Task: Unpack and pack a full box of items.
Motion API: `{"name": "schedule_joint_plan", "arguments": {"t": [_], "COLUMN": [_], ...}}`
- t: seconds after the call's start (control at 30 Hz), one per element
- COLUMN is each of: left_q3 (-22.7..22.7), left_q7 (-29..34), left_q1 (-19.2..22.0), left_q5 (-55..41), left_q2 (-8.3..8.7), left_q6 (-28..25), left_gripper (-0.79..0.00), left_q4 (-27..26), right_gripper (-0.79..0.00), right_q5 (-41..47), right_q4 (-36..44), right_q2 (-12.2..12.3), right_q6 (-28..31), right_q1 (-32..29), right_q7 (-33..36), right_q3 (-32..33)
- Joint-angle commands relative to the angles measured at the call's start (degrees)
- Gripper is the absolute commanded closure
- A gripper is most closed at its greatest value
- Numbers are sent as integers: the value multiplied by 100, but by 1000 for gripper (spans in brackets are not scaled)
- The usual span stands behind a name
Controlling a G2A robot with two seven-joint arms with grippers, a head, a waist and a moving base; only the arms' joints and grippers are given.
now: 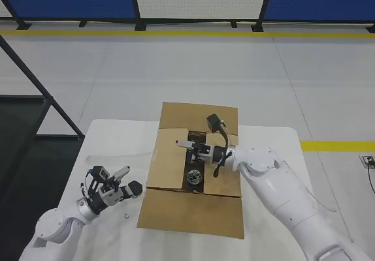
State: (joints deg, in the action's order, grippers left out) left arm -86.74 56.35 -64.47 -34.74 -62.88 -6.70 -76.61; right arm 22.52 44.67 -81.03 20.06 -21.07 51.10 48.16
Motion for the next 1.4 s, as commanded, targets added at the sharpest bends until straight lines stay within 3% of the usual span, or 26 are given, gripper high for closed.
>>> {"name": "schedule_joint_plan", "arguments": {"t": [0.0, 0.33, 0.9, 1.1, 1.37], "left_q3": [-115, -698, -1815, -1951, -1726], "left_q7": [13, -2, 163, 343, 406], "left_q1": [-57, -369, -676, -777, -776], "left_q5": [-106, -554, -1625, -1922, -1830], "left_q2": [17, 94, 218, 231, 227], "left_q6": [-3, -117, -62, 52, 185], "left_gripper": [-785, -785, -785, -785, -785], "left_q4": [-43, -229, -130, -301, -504], "right_gripper": [-785, -785, -785, -785, -785], "right_q5": [94, 473, 286, 124, -8], "right_q4": [-12, 137, -1103, -1707, -2323], "right_q2": [-25, -316, -1417, -1822, -2174], "right_q6": [82, 189, 608, 796, 1263], "right_q1": [33, 254, 829, 881, 973], "right_q7": [1, -232, -1715, -2044, -2181], "right_q3": [28, -159, -1240, -1513, -1579]}}
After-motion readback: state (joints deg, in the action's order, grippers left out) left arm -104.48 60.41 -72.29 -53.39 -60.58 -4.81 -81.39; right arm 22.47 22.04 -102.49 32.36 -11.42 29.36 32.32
